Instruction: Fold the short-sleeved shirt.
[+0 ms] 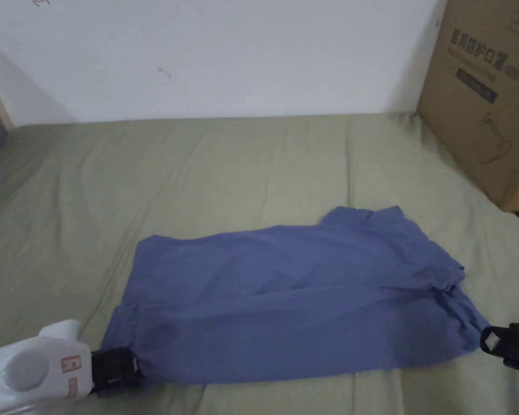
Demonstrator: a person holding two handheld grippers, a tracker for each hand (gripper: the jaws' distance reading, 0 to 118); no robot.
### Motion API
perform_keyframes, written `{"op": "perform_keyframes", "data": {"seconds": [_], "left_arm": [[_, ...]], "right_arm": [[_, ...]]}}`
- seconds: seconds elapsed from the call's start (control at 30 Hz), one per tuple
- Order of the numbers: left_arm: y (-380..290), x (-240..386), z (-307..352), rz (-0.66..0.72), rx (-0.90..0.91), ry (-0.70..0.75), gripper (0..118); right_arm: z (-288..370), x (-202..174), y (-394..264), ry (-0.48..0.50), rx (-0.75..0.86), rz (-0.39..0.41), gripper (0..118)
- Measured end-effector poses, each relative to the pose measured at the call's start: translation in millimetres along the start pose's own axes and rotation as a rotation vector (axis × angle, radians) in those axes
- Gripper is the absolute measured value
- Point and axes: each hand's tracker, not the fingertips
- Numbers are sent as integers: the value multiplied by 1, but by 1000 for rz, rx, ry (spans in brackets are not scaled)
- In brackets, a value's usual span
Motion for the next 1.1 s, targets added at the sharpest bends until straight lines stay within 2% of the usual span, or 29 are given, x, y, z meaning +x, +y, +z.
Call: {"op": "perform_keyframes", "data": {"seconds": [0.03, 0.07, 0.1, 0.13, 0.23, 0.27, 0.33, 0.37, 0.43, 0.53, 0.63, 0.67, 0.73, 0.8, 0.87, 0.97, 1.03, 1.1], "left_arm": [[-4, 3, -9, 4, -54, -35, 92], [-10, 13, -11, -39, -72, 18, 53], [-12, 25, -2, -146, -13, 94, 14], [-20, 35, 6, -208, 15, 80, 6], [-27, 49, 29, -248, 102, -56, 6], [-28, 51, 34, -241, 104, -122, 6], [-23, 51, 47, -212, 125, -113, 6], [-20, 49, 53, -201, 144, -98, 6], [-16, 46, 69, -179, 193, -60, 6], [-10, 38, 76, -138, 188, -96, 6], [-8, 36, 72, -145, 164, -85, 6], [-8, 41, 69, -152, 154, -77, 6], [-9, 42, 67, -161, 143, -72, 6], [-10, 45, 65, -171, 134, -71, 6], [-11, 44, 70, -174, 135, -74, 6], [-10, 40, 82, -176, 148, -85, 6], [-15, 36, 97, -193, 176, -78, 6], [-22, 27, 112, -214, 164, -61, 6]], "right_arm": [[-2, 1, 2, -10, 0, 1, 0], [-4, 3, 6, -22, -1, 5, 0], [-6, 4, 10, -31, 1, 9, 0], [-9, 5, 15, -36, 3, 14, 0], [-27, 13, 32, -79, 5, 50, 5], [-36, 16, 38, -82, -1, 56, 28], [-58, 27, 52, -92, -37, 35, 98], [-71, 33, 58, -99, -82, 0, 109], [-100, 49, 68, -152, -143, -49, 109], [-131, 72, 78, -244, -176, -96, 108], [-162, 101, 79, -305, -317, -131, 92], [-166, 103, 77, -296, -368, -131, 71], [-158, 85, 76, -342, -336, 25, 1], [-144, 73, 79, -277, -309, 97, 1], [-128, 59, 76, -216, -308, 112, 1], [-100, 43, 72, -254, -296, 224, 1], [-72, 45, 69, -244, -281, 209, 1], [-37, 50, 53, -209, -270, 156, 1]]}}
